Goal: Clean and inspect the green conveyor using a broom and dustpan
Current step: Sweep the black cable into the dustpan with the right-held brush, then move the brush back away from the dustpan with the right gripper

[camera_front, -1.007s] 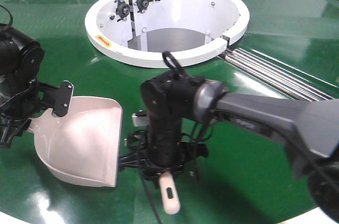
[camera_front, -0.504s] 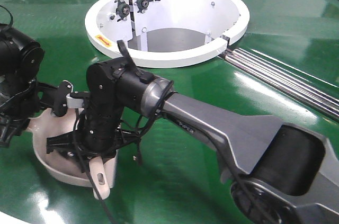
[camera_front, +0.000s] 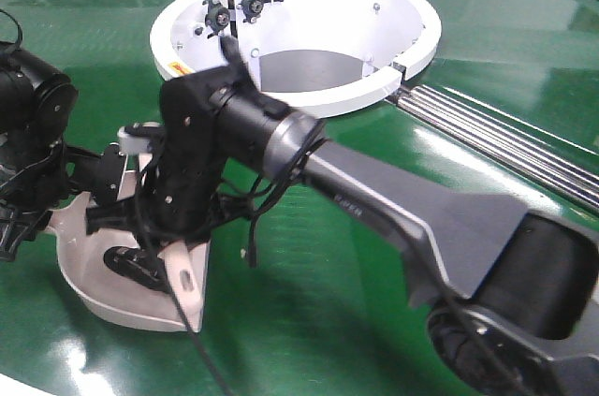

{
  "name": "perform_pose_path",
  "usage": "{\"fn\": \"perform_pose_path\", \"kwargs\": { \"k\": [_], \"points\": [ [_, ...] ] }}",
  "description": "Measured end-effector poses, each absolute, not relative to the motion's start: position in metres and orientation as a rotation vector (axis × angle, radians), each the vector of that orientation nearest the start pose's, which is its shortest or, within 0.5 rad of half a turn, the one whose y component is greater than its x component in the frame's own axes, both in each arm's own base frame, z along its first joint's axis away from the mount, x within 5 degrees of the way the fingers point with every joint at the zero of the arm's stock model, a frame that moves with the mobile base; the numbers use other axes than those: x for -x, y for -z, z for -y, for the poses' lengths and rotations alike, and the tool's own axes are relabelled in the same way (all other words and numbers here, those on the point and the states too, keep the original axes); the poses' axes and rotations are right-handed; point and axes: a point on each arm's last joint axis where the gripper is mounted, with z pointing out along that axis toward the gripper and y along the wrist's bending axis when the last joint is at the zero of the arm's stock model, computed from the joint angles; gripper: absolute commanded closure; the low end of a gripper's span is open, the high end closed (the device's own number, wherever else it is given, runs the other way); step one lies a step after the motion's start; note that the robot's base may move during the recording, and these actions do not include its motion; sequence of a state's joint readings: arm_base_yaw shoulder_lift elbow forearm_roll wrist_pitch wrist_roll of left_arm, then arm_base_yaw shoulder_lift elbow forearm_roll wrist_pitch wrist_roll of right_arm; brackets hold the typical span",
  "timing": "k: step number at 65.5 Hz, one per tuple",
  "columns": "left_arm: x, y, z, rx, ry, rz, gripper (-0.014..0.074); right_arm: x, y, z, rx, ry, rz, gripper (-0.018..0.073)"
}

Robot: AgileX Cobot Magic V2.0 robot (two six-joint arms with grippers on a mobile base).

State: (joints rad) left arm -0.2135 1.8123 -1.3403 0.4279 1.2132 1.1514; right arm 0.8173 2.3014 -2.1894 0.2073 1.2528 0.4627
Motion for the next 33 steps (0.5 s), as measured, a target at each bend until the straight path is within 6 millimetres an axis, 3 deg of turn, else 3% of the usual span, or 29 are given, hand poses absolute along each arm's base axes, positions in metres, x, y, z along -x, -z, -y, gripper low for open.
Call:
{"fn": "perform_pose_path", "kwargs": {
  "k": [12, 33],
  "points": [
    [-0.346, -0.23, 0.039, -2.273, -0.573, -2.385, 0.0603, -0.338, -0.261, -0.341, 0.4, -0.46, -2.912, 0.0564],
    [-0.346, -0.23, 0.039, -2.274, -0.573, -2.384, 0.0603, -0.342, -0.274, -0.25, 0.314, -0.187, -2.929, 0.0563]
  ]
}}
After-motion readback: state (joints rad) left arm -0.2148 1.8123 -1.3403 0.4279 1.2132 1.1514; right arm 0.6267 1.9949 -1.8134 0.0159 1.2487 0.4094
